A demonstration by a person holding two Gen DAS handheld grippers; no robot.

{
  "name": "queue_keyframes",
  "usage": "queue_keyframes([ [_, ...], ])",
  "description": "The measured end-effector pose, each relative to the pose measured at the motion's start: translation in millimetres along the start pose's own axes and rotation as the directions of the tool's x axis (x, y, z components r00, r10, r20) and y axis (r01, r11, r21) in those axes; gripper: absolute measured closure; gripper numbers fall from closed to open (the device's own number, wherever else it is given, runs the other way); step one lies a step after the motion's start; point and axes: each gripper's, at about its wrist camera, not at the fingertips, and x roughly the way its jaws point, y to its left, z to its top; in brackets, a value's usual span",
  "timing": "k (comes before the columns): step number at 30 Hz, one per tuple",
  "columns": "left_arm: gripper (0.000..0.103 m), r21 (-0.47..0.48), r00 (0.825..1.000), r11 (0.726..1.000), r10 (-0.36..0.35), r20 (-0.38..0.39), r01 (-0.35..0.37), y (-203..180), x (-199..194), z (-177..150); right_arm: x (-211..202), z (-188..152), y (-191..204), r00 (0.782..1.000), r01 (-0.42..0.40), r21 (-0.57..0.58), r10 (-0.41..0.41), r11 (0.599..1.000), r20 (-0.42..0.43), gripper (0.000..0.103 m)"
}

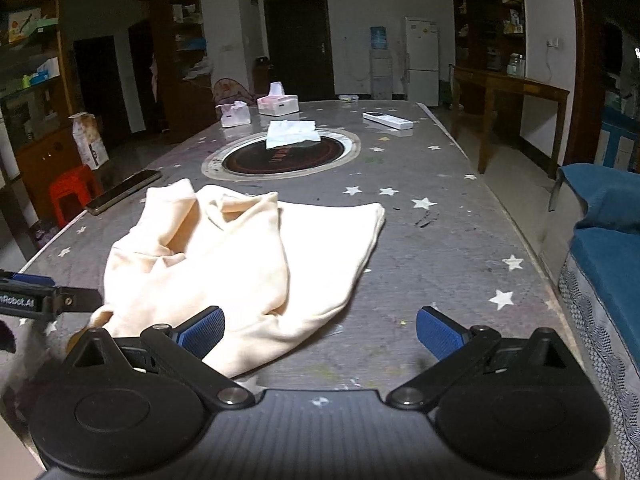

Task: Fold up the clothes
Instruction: 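Move both grippers toward the crumpled cream sweatshirt on the table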

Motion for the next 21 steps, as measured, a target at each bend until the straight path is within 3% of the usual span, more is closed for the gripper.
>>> queue_keyframes([
  [10, 0.002, -0.017, 0.999, 0.999, -0.029, 0.016, 0.03, 0.7, 1.2, 9.3, 5.8, 0.0, 10.7, 0.999, -0.034, -0.023, 0.034, 0.999, -0.016, 0.004],
  [19, 0.011, 0.005, 0.999, 0.999, -0.043, 0.012, 0.043, -3.6, 11.0, 20.0, 12.7, 3.9, 16.9, 0.998, -0.057, -0.039, 0.055, 0.998, -0.028, 0.007],
  [21, 0.018, 0.011, 0.999, 0.999, -0.047, 0.011, 0.047, -4.8, 13.3, 22.5, 14.3, 5.0, 17.8, 0.998, -0.06, -0.042, 0.059, 0.997, -0.031, 0.008],
])
